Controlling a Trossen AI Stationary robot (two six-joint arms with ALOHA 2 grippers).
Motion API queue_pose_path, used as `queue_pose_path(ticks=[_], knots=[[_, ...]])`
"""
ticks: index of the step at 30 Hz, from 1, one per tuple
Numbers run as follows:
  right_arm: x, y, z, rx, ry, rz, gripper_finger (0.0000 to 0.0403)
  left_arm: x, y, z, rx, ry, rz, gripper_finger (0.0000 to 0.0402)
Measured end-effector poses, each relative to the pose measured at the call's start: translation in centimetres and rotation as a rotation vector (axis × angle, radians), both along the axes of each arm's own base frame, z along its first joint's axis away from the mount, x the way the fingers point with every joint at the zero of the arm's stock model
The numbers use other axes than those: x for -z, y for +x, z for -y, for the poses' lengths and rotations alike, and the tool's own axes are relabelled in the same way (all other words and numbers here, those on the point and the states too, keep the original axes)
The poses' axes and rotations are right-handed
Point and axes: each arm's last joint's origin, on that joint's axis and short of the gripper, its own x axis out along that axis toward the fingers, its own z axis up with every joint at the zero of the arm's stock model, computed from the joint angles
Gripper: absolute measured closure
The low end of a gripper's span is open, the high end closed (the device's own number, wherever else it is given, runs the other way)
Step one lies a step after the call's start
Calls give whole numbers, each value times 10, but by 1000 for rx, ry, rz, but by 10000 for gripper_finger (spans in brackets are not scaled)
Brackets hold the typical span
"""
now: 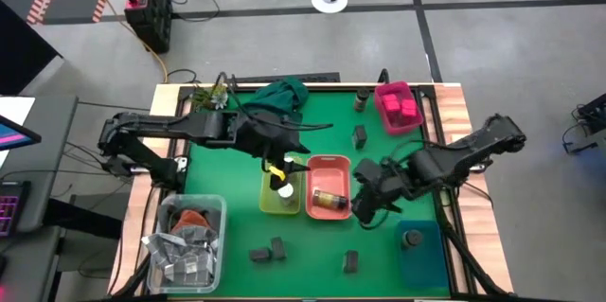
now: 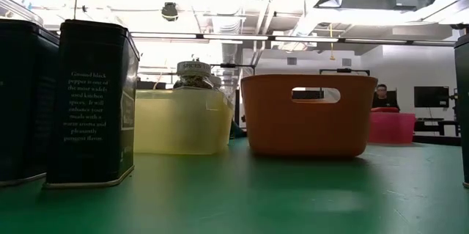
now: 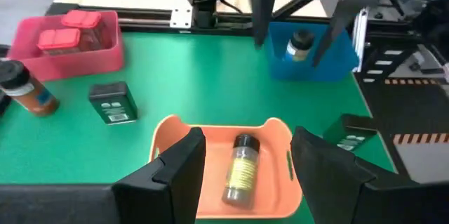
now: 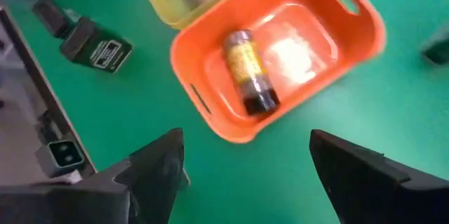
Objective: Sort spices by type
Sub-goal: Put the bottom black seasoning bottle into the blue bin
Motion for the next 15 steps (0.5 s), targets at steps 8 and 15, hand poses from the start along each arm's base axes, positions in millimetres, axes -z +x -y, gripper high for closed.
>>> queue_pose_path(ticks=[8, 15], knots=[[46, 53, 29, -203, -64, -155, 70, -42, -46, 19, -130, 131, 40, 203], [97, 57, 46, -281, 59, -212, 70, -23, -111, 19, -255, -7, 42, 203]])
